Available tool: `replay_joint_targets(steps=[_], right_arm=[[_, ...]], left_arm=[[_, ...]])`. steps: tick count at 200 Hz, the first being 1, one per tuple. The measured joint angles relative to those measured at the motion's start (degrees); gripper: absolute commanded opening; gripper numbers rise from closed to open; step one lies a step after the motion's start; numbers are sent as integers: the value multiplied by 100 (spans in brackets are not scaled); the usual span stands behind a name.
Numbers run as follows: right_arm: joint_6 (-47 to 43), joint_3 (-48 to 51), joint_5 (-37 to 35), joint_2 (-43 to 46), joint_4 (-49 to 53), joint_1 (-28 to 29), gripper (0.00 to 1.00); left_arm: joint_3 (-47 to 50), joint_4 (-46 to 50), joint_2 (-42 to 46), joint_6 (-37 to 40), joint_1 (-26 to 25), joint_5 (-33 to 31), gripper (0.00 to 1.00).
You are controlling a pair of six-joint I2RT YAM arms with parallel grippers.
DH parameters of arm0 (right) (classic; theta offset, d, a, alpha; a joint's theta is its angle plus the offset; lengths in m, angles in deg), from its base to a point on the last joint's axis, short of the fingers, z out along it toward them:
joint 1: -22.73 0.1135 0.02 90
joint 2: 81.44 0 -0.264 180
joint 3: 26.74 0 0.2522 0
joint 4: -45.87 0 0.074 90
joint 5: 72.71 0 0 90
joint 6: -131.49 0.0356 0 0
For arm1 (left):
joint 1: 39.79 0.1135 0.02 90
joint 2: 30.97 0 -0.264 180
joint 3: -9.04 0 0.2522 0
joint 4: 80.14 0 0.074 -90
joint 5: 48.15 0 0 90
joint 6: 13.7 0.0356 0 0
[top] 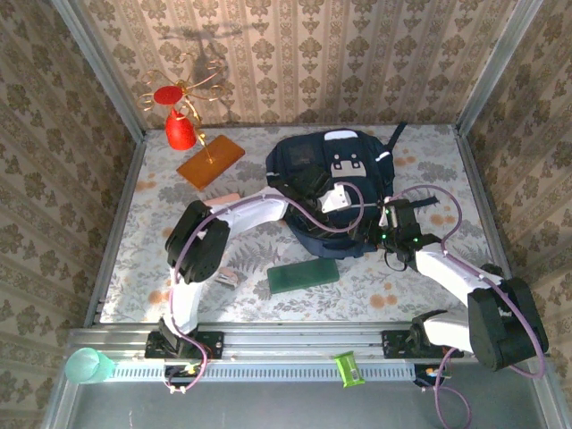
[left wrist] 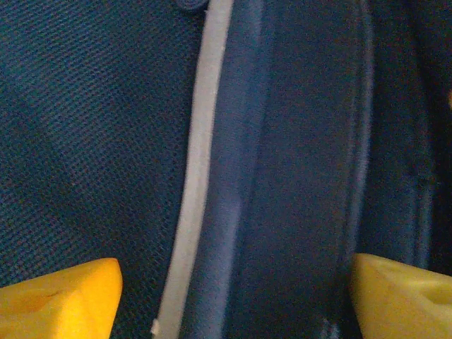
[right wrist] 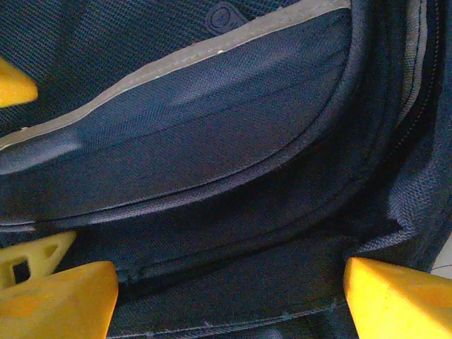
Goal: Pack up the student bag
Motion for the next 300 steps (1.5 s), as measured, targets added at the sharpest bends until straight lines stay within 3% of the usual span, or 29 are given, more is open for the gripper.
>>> replay_joint_targets(steps=[29, 64, 87, 110, 148, 202, 255, 300], right_arm=[[-2, 2, 11, 0, -2, -7, 85], [-7, 2, 35, 0, 4, -46, 85], [-57, -4, 50, 50, 57, -76, 85], [-212, -26, 46, 313, 378, -85, 82], [-507, -116, -28, 1032, 896, 184, 79], [-1392, -319, -133, 1311, 988, 1685, 81], [-3303, -905, -417, 79, 960, 3482, 96], [-4725, -1626, -540, -1222, 1075, 4199, 100]], left_arm=[[-63, 28, -160, 59, -33, -146, 63], [-68, 13, -168, 107, -52, -177, 30], [-68, 24, -155, 103, -85, -151, 18], [-66, 0, -42, -44, -52, -144, 0], [-55, -164, 437, -420, 278, 199, 0], [-120, -330, 839, -1010, 935, 1093, 0], [-348, -181, 839, -1298, 1342, 1821, 0], [-348, -63, 839, -1298, 1338, 1932, 0]])
